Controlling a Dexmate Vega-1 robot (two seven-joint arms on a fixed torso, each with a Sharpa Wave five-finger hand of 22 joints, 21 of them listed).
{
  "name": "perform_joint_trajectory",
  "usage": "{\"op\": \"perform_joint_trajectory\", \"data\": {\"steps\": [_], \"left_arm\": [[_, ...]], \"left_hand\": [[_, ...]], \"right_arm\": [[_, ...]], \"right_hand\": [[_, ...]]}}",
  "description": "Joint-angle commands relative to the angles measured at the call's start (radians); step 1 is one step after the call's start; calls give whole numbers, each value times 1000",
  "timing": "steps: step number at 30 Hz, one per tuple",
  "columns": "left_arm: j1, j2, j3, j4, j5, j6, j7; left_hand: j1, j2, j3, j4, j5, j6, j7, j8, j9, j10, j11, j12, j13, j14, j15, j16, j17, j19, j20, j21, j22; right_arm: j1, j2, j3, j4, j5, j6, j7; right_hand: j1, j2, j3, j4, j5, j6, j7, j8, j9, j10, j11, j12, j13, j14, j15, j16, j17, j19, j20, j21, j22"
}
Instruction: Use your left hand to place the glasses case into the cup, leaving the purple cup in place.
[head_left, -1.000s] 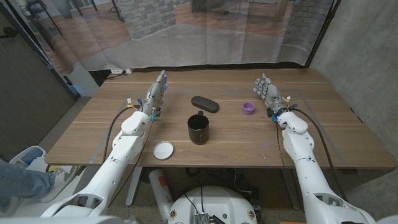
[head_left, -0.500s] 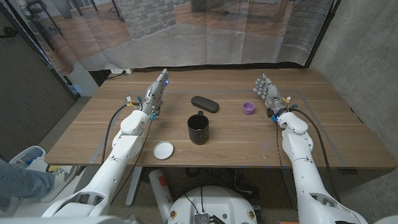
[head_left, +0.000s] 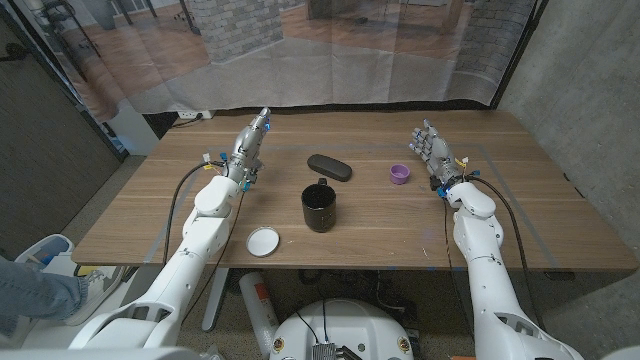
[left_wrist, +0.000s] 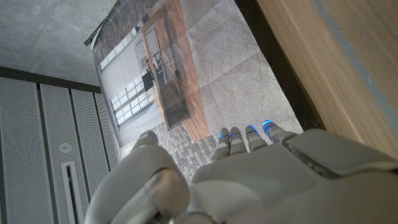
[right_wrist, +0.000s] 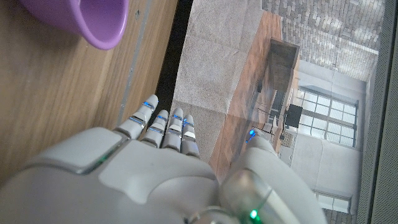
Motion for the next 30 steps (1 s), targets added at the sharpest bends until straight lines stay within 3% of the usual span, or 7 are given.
{"op": "perform_joint_trajectory", "data": {"steps": [1, 15, 30], "left_arm": [[-24, -25, 0, 60, 51, -98, 64], [-56, -22, 14, 112, 117, -171, 121], [-52, 7, 41, 56, 236, -157, 225]], "left_hand": [[18, 4, 5, -12, 9, 15, 2, 4, 4, 15, -2, 3, 2, 19, -2, 12, 1, 19, 0, 12, 3], [49, 19, 14, -25, 17, 44, 2, 7, 4, 47, -5, 8, 3, 45, -11, 12, 1, 43, -12, 13, 2], [85, 33, 27, -42, 22, 51, -1, 5, 5, 55, -11, 4, 3, 54, -13, 7, 1, 50, -8, 9, 1]], "right_arm": [[-10, 15, 10, -16, -16, -7, -10], [-25, 24, 6, -48, -26, -22, -22], [-29, 32, 12, -49, -17, -8, -37]], "right_hand": [[8, 8, 4, -6, 2, 8, -5, -1, 5, 8, -4, -3, 4, 8, -1, 5, 6, 8, -28, -4, 5], [8, 10, 4, -7, 1, 11, -6, 0, 6, 12, -3, -2, 4, 10, -2, 5, 6, 10, -27, -8, 5], [9, 12, 3, -8, 0, 16, -9, 0, 6, 17, -5, -1, 4, 14, -6, 6, 6, 13, -26, -12, 5]]}}
